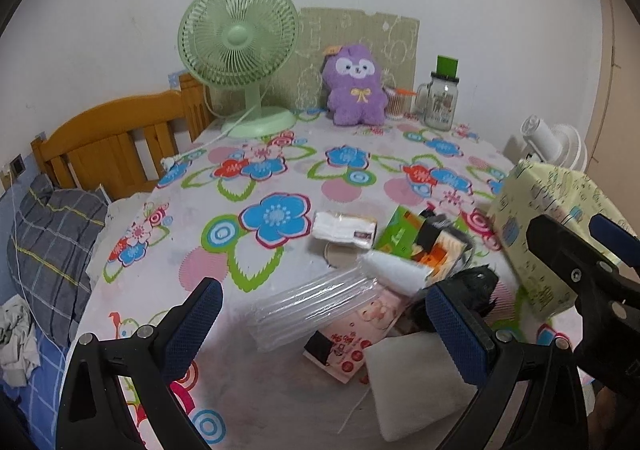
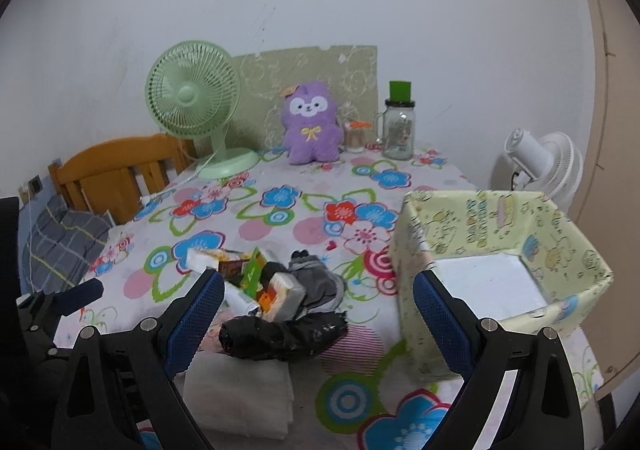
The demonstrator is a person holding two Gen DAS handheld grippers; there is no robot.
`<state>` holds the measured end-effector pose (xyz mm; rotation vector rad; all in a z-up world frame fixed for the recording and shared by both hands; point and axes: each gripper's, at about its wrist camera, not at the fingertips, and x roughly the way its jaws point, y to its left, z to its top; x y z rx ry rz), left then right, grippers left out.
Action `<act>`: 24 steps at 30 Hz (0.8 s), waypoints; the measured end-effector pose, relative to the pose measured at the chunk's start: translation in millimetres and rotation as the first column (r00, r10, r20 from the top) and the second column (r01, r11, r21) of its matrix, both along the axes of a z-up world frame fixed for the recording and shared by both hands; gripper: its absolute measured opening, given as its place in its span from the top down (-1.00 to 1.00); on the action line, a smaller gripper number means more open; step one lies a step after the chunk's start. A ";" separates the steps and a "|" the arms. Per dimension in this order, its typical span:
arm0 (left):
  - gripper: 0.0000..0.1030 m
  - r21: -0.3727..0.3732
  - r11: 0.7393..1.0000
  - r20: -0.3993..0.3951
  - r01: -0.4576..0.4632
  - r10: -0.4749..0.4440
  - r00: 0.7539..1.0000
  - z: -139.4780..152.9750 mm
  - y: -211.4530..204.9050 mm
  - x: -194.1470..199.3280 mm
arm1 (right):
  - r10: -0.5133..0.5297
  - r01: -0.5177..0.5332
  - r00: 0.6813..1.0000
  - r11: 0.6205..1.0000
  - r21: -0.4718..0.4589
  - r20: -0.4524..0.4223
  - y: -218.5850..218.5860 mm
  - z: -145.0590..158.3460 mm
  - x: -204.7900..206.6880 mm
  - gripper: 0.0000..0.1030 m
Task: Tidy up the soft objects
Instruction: 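Grasp the black cloth bundle with the right tool while the left tool grasps the clear plastic tube pack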
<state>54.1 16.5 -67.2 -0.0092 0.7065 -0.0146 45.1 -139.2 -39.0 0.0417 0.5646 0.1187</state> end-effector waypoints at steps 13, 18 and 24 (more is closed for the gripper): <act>-0.99 -0.008 1.000 -0.086 0.000 -0.001 0.996 -27.2 10.6 23.1 | 0.032 -0.031 0.993 0.999 0.010 -0.110 19.4 -29.9 24.4 -0.88; -0.99 0.002 1.000 -0.114 0.000 0.000 0.993 -36.5 12.1 32.2 | 0.039 -0.036 0.985 0.999 0.023 -0.166 25.3 -43.3 35.9 -0.88; -0.98 0.020 1.000 -0.150 0.006 -0.003 0.989 -48.4 12.0 42.2 | 0.034 -0.015 0.967 0.997 0.076 -0.253 25.3 -63.5 51.1 -0.88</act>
